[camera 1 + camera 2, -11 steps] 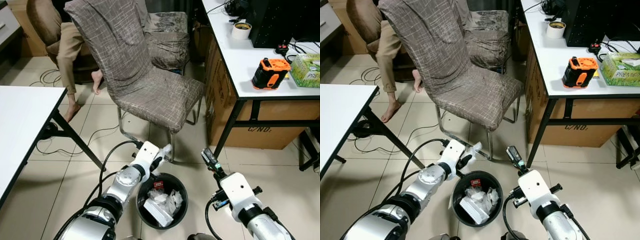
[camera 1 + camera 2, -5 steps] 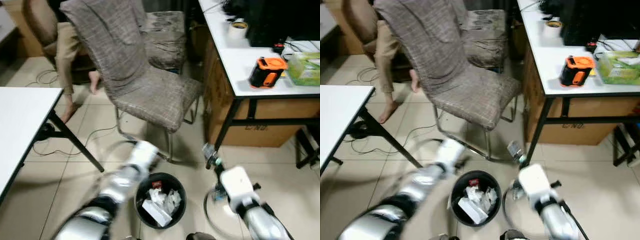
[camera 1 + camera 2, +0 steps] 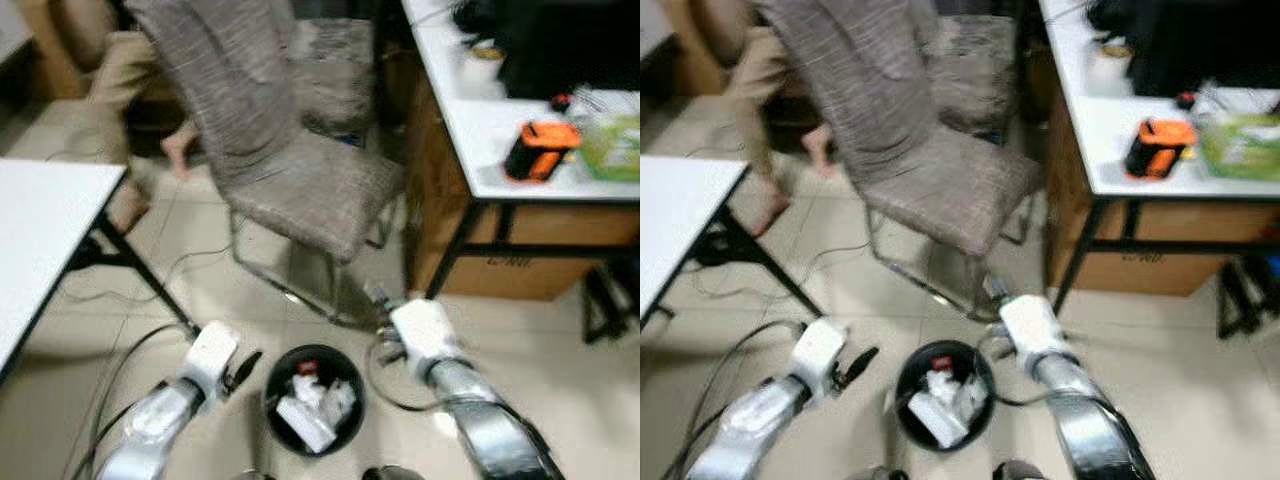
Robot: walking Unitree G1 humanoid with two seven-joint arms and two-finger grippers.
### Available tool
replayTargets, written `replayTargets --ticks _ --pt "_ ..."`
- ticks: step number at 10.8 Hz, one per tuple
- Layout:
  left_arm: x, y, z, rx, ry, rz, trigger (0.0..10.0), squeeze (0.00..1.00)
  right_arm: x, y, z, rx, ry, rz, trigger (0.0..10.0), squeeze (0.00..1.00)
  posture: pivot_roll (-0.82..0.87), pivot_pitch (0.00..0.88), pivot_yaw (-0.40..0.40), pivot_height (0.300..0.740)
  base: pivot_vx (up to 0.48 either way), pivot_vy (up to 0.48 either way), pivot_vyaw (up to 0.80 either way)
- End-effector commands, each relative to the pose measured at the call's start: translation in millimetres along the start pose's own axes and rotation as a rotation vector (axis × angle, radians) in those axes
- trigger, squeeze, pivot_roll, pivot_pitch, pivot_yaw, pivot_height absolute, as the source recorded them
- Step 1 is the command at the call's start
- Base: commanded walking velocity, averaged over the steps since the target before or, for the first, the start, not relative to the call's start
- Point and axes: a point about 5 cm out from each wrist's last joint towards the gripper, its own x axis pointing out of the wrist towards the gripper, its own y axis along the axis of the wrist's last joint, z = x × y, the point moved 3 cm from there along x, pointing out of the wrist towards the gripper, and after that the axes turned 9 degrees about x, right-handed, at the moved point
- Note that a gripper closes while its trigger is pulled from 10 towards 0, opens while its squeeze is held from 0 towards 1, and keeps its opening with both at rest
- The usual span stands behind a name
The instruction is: Picking trash to rubbish bin
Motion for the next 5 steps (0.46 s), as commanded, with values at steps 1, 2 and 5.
replayTargets --ticks 1,2,5 --pt "-7.3 14.7 2.6 0.001 -0.051 0.041 10.0 0.0 4.1 -10.4 -10.4 -0.021 0.06 -0.04 10.0 0.0 0.06 0.088 -0.005 0.74 0.0 0.0 0.0" --pt "-21.8 31.7 10.0 -0.018 -0.115 0.094 10.0 0.0 12.9 -13.3 -22.4 -0.041 0.13 -0.081 10.0 0.0 0.07 0.089 -0.01 0.74 0.0 0.0 0.0" --pt "-43.6 49.7 15.2 -0.027 -0.188 0.06 10.0 0.0 33.2 17.6 -41.0 -0.091 0.267 -0.028 10.0 0.0 0.1 0.1 -0.016 0.74 0.0 0.0 0.0"
